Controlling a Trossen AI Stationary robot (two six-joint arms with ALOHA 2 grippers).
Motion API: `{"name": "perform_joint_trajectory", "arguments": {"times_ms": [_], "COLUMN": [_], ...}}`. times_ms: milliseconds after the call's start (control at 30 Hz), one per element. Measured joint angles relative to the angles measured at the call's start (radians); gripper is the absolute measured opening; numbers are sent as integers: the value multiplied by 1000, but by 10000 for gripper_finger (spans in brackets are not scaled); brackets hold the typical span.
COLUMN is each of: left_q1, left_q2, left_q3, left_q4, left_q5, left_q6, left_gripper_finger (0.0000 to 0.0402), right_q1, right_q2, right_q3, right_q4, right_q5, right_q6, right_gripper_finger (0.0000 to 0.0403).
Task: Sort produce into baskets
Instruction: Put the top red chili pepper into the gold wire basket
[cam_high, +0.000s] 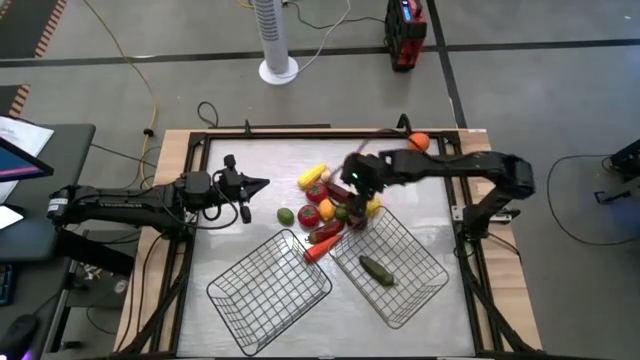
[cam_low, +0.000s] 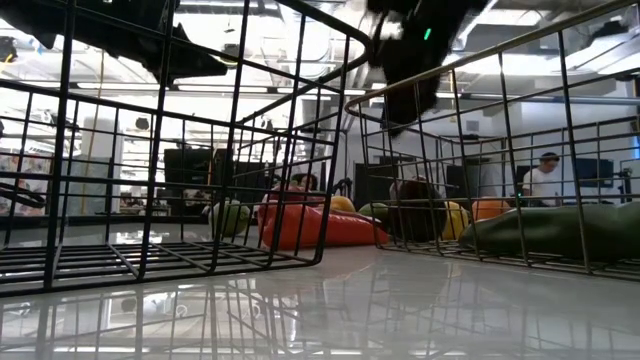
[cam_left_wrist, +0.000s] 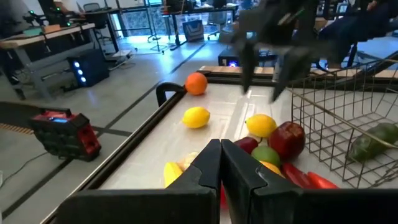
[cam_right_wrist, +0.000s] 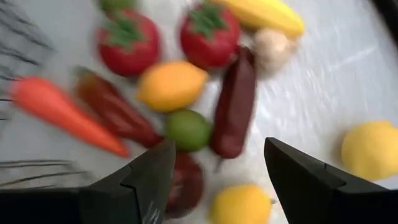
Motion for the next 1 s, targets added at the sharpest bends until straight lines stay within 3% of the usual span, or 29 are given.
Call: {"name": "perform_joint_trajectory", "arguments": {"times_ms": [267,567,767,1000], "left_q1": [0,0,0,0], "left_q2": [-1,-1,-1,-1], "left_q3": [0,0,0,0], "left_q4": [-54,-62,-67,-77], "left_q5": [-1,1,6,7], "left_q6": [-16,-45,-46,-46], "left_gripper_finger": [0,0,0,0], "right_q1": [-122,-141,-141,-141], "right_q2": [231,454,536,545], "right_q3": [118,285,304,306], "right_q4": [-6,-97,-121,-109], "right_q5": [-45,-50,-133,-140], "right_q6": [-140,-190,-199,-191], "right_gripper_finger": [276,276,276,266]}}
